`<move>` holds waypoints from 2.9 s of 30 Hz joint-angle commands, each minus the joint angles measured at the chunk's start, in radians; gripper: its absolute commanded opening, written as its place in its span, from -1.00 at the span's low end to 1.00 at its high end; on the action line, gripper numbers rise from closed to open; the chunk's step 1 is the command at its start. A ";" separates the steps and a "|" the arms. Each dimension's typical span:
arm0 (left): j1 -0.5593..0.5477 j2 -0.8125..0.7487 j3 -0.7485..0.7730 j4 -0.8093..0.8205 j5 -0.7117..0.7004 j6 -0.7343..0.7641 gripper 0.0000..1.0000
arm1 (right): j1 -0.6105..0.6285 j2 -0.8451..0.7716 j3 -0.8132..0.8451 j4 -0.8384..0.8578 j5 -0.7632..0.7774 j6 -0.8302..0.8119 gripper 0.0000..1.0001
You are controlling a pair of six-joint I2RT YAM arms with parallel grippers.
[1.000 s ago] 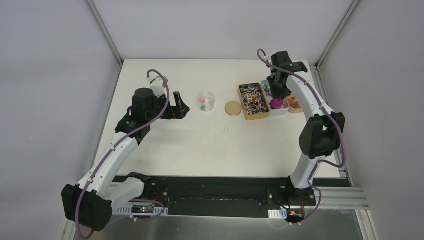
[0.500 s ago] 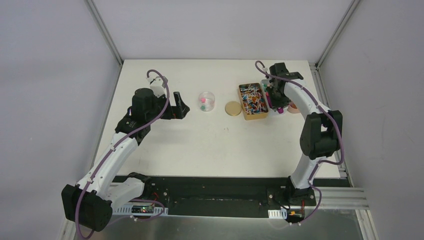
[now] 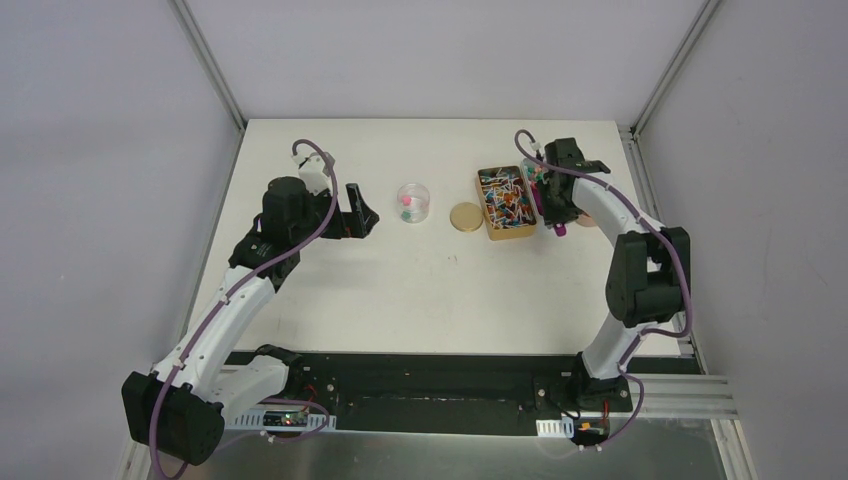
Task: Pack the candies
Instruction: Scoop the fake candies from the storage box, then place the fake candies in the packing bottle.
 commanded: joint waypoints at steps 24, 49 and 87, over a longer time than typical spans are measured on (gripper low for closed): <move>-0.006 -0.026 -0.001 0.022 -0.022 0.018 0.98 | -0.027 -0.165 -0.248 0.257 -0.013 0.000 -1.00; -0.006 -0.042 0.002 0.020 -0.027 0.015 0.98 | -0.031 -0.441 -0.369 0.426 -0.017 -0.055 -1.00; -0.011 -0.217 0.042 -0.117 -0.532 -0.004 0.98 | 0.578 -0.178 0.148 0.083 0.347 -0.403 -1.00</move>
